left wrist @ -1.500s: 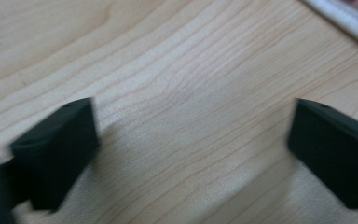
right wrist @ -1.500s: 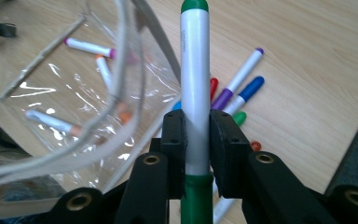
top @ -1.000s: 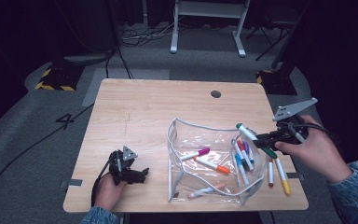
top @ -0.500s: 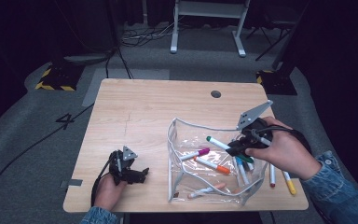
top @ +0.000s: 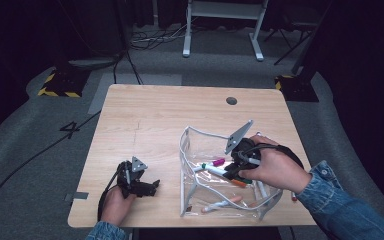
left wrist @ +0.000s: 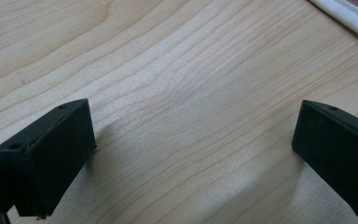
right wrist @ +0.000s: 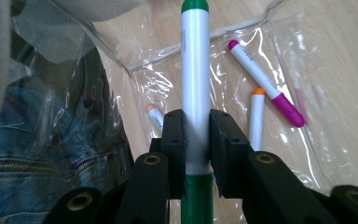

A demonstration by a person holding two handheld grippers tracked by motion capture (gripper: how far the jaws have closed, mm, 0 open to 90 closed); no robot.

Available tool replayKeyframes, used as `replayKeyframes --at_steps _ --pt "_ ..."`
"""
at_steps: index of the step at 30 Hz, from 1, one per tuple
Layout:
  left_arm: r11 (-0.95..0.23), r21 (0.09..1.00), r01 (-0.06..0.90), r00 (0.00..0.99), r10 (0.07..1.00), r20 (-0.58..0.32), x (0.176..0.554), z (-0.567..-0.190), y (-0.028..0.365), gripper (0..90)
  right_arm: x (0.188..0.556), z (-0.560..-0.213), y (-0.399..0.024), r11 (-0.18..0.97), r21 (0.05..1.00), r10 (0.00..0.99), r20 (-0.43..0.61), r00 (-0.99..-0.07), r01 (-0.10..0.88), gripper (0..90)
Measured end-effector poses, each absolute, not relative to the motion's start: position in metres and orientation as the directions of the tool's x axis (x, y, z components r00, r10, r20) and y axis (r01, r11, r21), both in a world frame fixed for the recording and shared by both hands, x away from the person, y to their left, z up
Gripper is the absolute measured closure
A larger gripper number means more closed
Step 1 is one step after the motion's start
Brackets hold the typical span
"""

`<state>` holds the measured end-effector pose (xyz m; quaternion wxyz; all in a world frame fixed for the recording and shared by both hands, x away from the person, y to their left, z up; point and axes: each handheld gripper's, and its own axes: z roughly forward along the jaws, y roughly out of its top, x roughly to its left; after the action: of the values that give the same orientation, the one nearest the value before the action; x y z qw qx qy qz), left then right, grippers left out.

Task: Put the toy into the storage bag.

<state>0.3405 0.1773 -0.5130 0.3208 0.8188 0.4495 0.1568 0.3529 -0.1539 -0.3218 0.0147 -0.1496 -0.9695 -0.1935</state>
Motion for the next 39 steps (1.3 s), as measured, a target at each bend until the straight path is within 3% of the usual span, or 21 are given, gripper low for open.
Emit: replayKeyframes --at_steps 31,34,39 --pt "-0.394 0.665 0.634 0.548 0.836 -0.028 0.341 -0.513 0.178 0.0 0.346 -0.395 -0.125 0.98 0.121 0.14 0.153 -0.978 0.159 76.5" --pt "-0.394 0.666 0.633 0.549 0.836 -0.027 0.341 -0.513 0.178 0.0 0.348 -0.395 -0.126 0.973 0.167 0.141 0.106 -0.984 0.157 57.4" --pt "-0.395 0.666 0.633 0.549 0.835 -0.027 0.341 -0.513 0.178 0.0 0.351 -0.379 -0.132 0.955 0.234 0.172 0.056 -0.983 0.181 51.6"
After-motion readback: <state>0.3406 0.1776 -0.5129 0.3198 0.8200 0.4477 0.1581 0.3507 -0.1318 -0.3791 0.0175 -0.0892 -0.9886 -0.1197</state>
